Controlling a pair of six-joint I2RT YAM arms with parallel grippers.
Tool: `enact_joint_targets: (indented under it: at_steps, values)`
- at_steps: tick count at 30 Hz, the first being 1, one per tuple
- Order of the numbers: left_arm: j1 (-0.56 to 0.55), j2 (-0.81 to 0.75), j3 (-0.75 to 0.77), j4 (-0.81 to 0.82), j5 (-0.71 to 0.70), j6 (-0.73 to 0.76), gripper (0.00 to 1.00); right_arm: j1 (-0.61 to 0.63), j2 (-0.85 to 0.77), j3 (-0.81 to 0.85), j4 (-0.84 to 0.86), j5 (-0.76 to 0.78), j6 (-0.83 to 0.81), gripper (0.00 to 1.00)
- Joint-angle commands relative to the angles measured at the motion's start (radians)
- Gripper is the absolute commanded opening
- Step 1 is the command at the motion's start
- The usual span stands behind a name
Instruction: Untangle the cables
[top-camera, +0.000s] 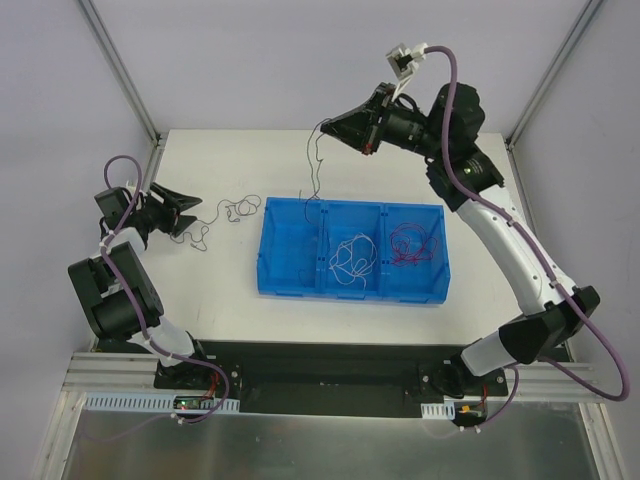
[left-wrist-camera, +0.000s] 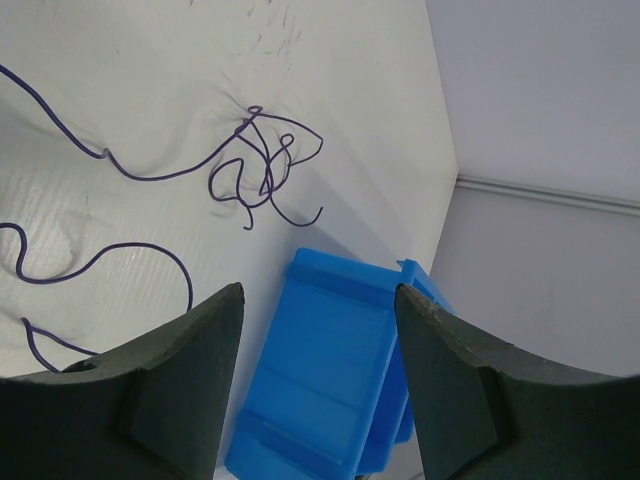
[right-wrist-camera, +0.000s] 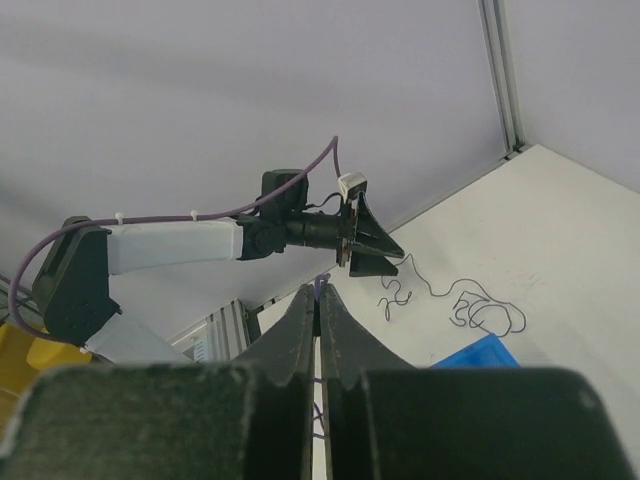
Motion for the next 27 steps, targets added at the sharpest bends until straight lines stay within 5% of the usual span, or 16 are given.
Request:
enact_joint_targets:
  at_steps: [1,27]
  values:
    - [0.005,-0.038,-0.010,0.055,0.041,-0.019,0.61,0.006,0.038,-0.041,0.009,0.013,0.034,0.01]
    - [0.005,-0.024,-0.009,0.059,0.047,-0.021,0.60,0.142,0.042,0.014,0.007,-0.035,-0.002,0.01]
